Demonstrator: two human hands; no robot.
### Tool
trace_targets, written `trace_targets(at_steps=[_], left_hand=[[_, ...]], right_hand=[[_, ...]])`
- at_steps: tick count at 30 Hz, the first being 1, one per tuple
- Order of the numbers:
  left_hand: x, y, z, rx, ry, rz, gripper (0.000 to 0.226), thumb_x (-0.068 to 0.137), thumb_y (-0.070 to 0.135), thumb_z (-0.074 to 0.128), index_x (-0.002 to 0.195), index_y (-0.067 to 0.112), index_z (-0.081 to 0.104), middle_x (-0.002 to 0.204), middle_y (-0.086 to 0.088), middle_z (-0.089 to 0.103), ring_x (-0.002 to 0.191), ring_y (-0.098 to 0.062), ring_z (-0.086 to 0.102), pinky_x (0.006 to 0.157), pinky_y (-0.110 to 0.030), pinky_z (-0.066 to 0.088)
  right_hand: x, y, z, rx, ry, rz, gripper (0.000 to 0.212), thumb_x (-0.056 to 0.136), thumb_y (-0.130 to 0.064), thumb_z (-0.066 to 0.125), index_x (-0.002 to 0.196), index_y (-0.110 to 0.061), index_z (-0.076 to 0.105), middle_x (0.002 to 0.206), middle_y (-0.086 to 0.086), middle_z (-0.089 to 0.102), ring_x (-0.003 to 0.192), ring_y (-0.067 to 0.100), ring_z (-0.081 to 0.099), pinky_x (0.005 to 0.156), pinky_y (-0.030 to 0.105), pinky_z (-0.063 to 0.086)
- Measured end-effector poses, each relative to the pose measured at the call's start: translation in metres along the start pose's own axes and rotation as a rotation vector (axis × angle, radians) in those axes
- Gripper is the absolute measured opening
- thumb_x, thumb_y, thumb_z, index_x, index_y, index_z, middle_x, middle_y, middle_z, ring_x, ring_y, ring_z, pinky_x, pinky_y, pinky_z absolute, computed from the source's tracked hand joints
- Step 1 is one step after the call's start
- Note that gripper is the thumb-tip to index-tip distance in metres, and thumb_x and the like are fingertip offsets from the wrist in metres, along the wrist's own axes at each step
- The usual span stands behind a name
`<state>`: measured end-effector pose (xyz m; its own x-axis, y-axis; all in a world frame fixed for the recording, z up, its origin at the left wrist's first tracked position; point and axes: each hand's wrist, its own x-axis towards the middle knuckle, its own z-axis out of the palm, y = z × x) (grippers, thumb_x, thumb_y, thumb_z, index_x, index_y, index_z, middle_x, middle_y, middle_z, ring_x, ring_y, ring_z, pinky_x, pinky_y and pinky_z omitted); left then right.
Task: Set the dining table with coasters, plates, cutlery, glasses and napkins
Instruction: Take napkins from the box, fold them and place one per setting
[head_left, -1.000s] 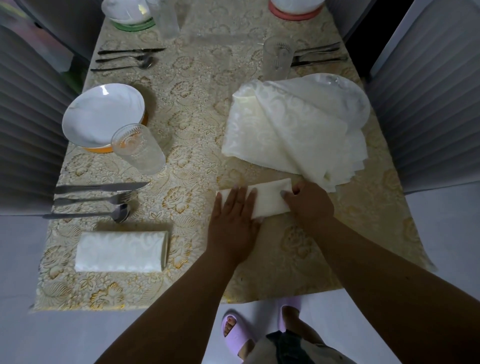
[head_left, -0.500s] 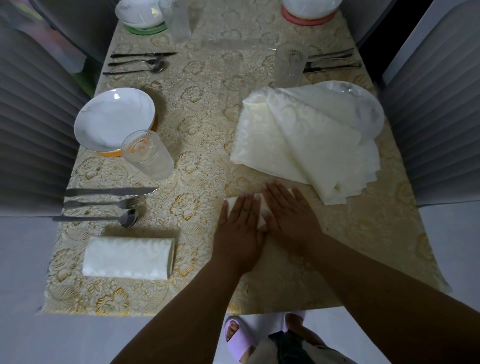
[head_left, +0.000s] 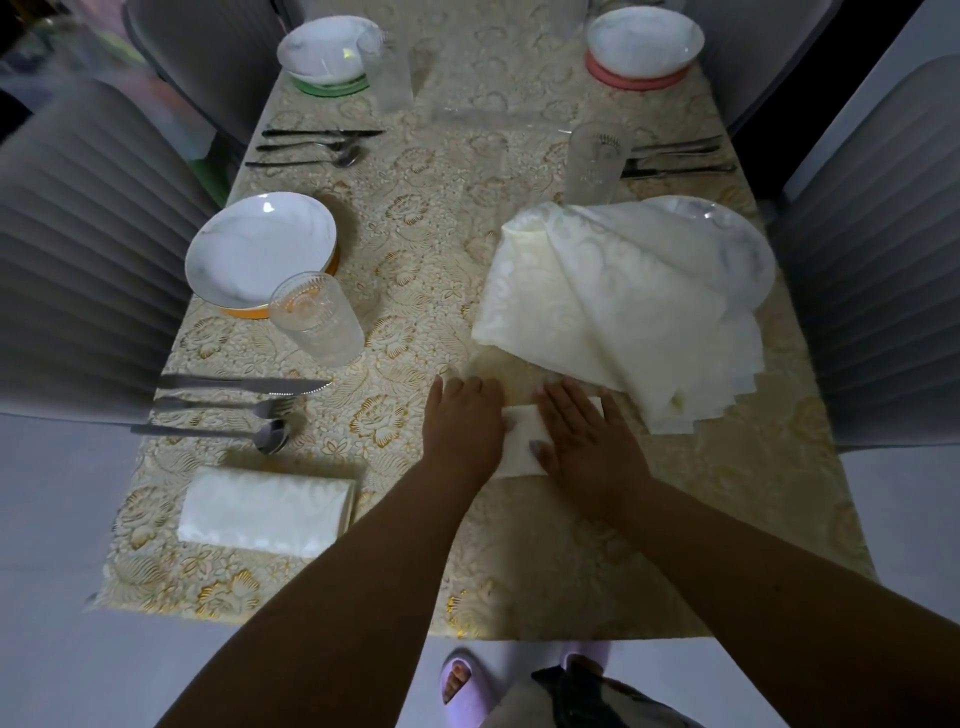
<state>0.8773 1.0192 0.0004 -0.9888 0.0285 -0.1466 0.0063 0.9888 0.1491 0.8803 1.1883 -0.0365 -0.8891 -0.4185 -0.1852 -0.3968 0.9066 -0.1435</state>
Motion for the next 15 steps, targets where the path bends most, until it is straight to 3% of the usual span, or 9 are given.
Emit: trace_targets(at_steps=[2, 5, 8, 12, 15], left_hand=[[0.014, 0.007, -0.015, 0.059, -0.208, -0.025, 0.029, 0.094, 0.033, 0.051, 0.117, 0.017, 0.055, 0.118, -0.004, 0.058, 0.115, -0.026, 0.049, 0.099, -0.041, 0.035], [0.026, 0.015, -0.028, 0.126, -0.429, 0.038, 0.031, 0.091, 0.034, 0.059, 0.117, 0.016, 0.058, 0.119, -0.005, 0.059, 0.112, -0.026, 0.053, 0.089, -0.037, 0.041], [0.023, 0.019, -0.034, 0.056, -0.489, 0.132, 0.032, 0.086, 0.029, 0.067, 0.111, 0.011, 0.059, 0.114, -0.006, 0.059, 0.107, -0.025, 0.055, 0.081, -0.03, 0.042], [0.011, 0.011, -0.037, -0.184, -0.48, 0.11, 0.028, 0.077, 0.022, 0.076, 0.087, 0.017, 0.051, 0.092, 0.0, 0.048, 0.088, -0.021, 0.048, 0.066, -0.026, 0.033], [-0.001, 0.008, -0.042, -0.313, -0.459, 0.091, 0.025, 0.078, 0.028, 0.076, 0.084, 0.02, 0.053, 0.081, 0.007, 0.047, 0.079, -0.014, 0.045, 0.06, -0.025, 0.032]], right_hand=[[-0.002, 0.001, -0.001, 0.004, 0.038, -0.037, 0.068, 0.099, -0.05, 0.01, 0.139, -0.008, 0.046, 0.144, 0.009, 0.046, 0.135, 0.026, 0.041, 0.11, 0.048, 0.025], [-0.006, 0.001, -0.006, 0.05, 0.123, -0.118, 0.061, 0.09, -0.049, 0.035, 0.128, -0.008, 0.059, 0.135, 0.01, 0.056, 0.127, 0.028, 0.051, 0.099, 0.05, 0.041], [-0.004, 0.005, -0.02, 0.099, 0.117, -0.123, 0.058, 0.074, -0.054, 0.044, 0.113, -0.017, 0.066, 0.115, 0.007, 0.064, 0.106, 0.03, 0.062, 0.087, 0.044, 0.047], [0.011, 0.018, -0.047, 0.094, -0.023, -0.162, 0.035, 0.087, -0.05, 0.053, 0.11, -0.026, 0.061, 0.115, 0.0, 0.052, 0.114, 0.022, 0.044, 0.095, 0.038, 0.033], [0.022, 0.02, -0.066, 0.183, -0.127, -0.306, 0.026, 0.087, -0.051, 0.051, 0.095, -0.028, 0.059, 0.103, -0.005, 0.053, 0.105, 0.018, 0.048, 0.087, 0.035, 0.035]])
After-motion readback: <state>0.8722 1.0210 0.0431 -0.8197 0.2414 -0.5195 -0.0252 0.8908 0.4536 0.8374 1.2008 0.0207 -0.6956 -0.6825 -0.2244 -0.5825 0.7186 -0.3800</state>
